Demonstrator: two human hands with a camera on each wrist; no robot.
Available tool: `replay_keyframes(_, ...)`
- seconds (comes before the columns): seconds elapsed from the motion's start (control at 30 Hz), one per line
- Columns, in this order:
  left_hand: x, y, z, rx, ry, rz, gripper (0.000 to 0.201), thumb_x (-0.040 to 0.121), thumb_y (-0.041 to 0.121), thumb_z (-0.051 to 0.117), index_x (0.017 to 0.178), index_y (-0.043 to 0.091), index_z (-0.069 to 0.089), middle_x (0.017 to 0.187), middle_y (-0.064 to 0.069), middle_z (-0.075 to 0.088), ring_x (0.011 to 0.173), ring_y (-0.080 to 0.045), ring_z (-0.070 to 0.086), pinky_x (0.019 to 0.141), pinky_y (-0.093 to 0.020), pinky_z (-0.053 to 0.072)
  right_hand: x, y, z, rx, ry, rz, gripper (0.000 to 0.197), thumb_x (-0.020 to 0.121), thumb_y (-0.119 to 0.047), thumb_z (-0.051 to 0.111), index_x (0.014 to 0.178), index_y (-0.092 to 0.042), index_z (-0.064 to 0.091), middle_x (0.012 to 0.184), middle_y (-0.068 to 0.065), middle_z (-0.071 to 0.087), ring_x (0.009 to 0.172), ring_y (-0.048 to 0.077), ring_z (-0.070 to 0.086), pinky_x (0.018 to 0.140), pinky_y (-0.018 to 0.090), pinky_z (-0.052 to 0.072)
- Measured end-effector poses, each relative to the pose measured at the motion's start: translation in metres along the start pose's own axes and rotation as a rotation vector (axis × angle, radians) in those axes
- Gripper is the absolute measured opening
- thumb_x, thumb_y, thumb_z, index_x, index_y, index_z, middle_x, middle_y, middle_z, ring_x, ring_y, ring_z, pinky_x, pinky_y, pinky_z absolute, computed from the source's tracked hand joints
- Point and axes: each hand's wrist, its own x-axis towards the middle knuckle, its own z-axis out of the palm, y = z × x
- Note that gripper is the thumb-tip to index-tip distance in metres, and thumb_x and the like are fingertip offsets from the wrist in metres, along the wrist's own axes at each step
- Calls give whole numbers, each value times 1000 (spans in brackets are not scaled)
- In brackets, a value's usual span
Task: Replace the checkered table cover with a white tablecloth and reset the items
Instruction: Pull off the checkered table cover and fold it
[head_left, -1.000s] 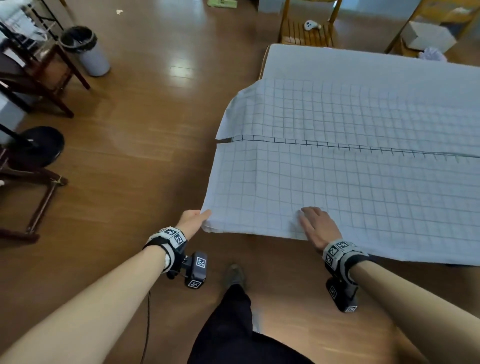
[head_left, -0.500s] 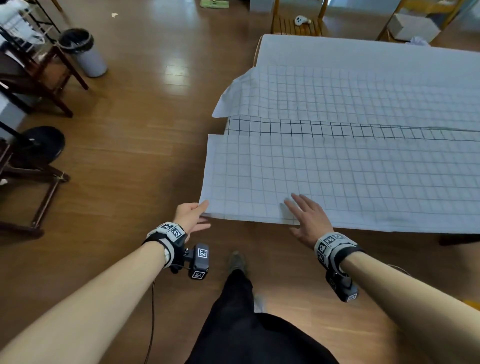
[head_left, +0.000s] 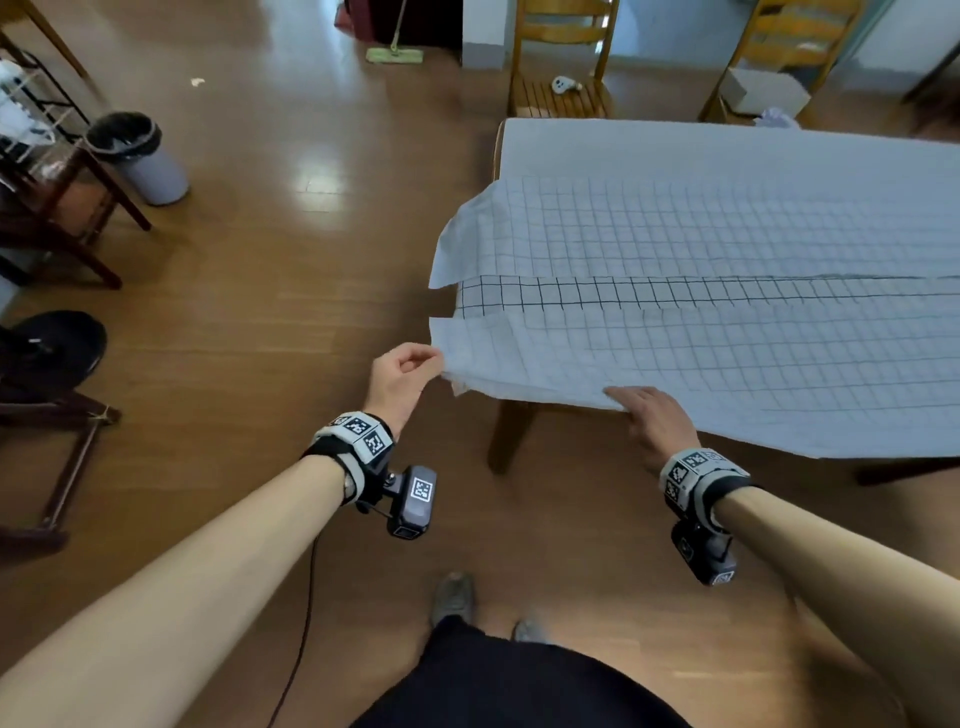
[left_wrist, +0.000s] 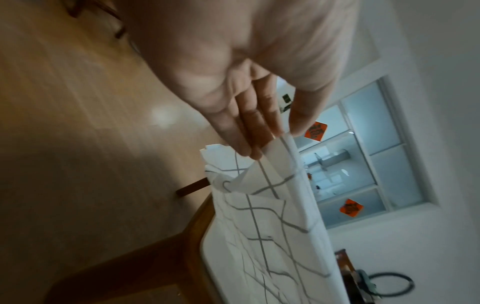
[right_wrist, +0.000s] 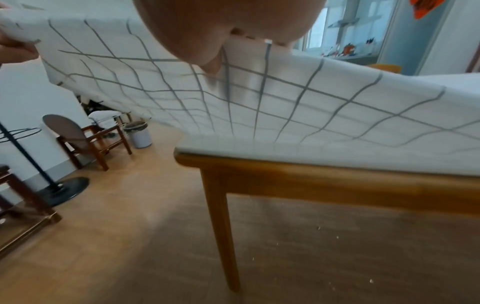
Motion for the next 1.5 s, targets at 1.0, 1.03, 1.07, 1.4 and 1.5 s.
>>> replay_keyframes(1.0, 255, 106, 101, 260, 101, 84, 20, 92, 25, 67, 90, 10, 54, 75, 5, 55, 62, -4, 47, 51, -8, 36, 335, 69, -196, 68, 175, 10, 26, 103, -31, 43, 80, -21, 50, 81, 8, 59, 76, 32, 54, 64, 35, 43)
replay_keyframes(1.03, 264, 108, 104, 259, 93, 47, 30, 86, 30, 73, 100, 10, 56, 87, 5, 61, 72, -1, 55, 58, -6, 41, 352, 71, -198, 69, 163, 10, 26, 103, -31, 43, 80, -21, 51, 81, 8, 59, 77, 32, 54, 65, 36, 44)
replay_keyframes(1.07, 276, 107, 106, 253, 81, 25, 47, 80, 38, 78, 111, 11, 56, 101, 4, 65, 85, -5, 61, 69, -13, 49, 368, 73, -200, 68, 154, 6, 27, 103, -31, 43, 80, -21, 51, 80, 8, 58, 77, 32, 55, 65, 36, 44)
replay_keyframes(1.4, 376, 72, 109, 405, -48, -133, 48, 79, 44, 74, 120, 24, 59, 107, 1, 68, 97, -21, 64, 81, -42, 57, 468, 92, -155, 75, 41, 134, 22, 102, -29, 43, 83, -21, 50, 85, 9, 63, 79, 34, 58, 63, 36, 42)
replay_keyframes(1.5, 412, 52, 104, 396, -46, -205, 26, 79, 47, 64, 93, 25, 68, 85, -1, 72, 82, -27, 68, 75, -50, 59, 473, 93, -136, 76, 149, 166, 19, 97, -23, 53, 114, -17, 60, 111, 11, 68, 102, 36, 58, 87, 46, 48)
